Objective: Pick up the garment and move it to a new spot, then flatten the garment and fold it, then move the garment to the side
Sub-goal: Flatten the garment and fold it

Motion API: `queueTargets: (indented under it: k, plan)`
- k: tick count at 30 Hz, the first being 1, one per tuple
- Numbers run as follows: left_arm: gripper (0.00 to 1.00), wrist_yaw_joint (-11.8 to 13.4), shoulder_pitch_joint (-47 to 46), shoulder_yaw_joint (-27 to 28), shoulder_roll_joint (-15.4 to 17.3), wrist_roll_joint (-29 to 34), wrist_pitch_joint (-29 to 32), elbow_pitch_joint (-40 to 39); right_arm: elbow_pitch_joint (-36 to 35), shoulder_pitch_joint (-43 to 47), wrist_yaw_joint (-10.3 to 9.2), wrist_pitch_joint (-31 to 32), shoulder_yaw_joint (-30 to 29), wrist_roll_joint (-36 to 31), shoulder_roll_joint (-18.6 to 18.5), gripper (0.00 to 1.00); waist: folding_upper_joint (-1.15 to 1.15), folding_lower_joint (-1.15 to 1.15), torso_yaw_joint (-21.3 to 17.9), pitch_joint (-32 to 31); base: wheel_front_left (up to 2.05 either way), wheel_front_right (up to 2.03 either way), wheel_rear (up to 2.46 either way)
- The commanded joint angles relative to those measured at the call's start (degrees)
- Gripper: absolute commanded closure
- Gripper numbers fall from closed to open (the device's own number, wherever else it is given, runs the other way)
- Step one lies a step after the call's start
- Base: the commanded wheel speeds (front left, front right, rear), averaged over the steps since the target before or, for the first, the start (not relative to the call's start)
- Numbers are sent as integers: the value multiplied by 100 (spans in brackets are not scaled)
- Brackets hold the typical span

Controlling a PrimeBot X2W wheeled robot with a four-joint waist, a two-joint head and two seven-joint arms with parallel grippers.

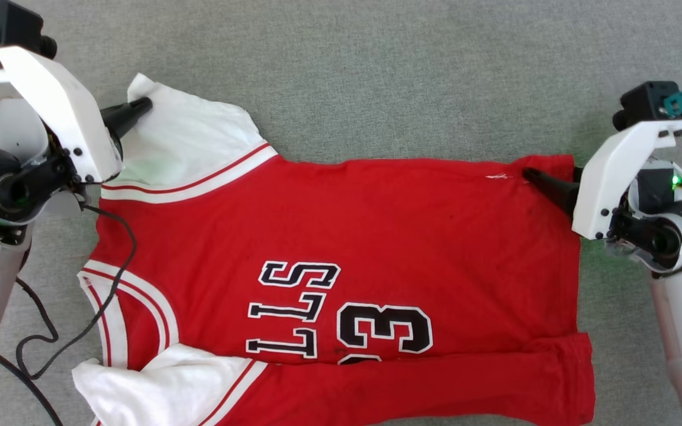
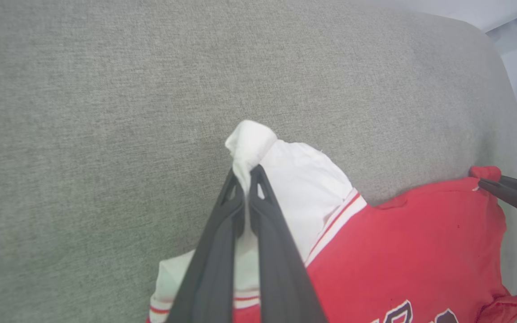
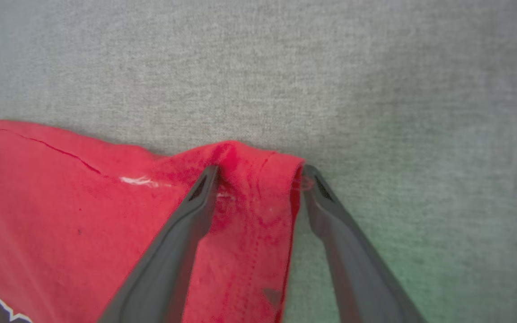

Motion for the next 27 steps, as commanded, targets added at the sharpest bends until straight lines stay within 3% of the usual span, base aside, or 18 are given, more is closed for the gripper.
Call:
queueTargets:
  k: [1, 2, 10, 14, 27]
  plan:
    - [100, -22, 44, 7, -1, -9, -31, 18, 327, 283, -4, 261, 212, -66, 110, 93, 0, 0, 10, -13, 0, 0, 0]
    - [100, -41, 57, 10, -14, -22, -57, 44, 365, 303, -4, 339, 238, -96, 72, 100, 0, 0, 20, -39, 0, 0, 0]
    - [100, -146, 389, 164, -15, -149, -369, 216, -141, 143, -3, 130, 128, -131, -230, 100, 0, 0, 76, -500, 0, 0, 0]
    - [100, -153, 876, 296, 55, -230, -675, 79, -481, 472, -3, 6, 26, -93, -290, 100, 0, 0, 136, -888, 0, 0, 0]
    - [100, 390, 3908, 768, 6, -855, -1673, -968, -1297, 2500, -4, -89, -221, 38, -110, 100, 0, 0, 335, -1953, 0, 0, 0]
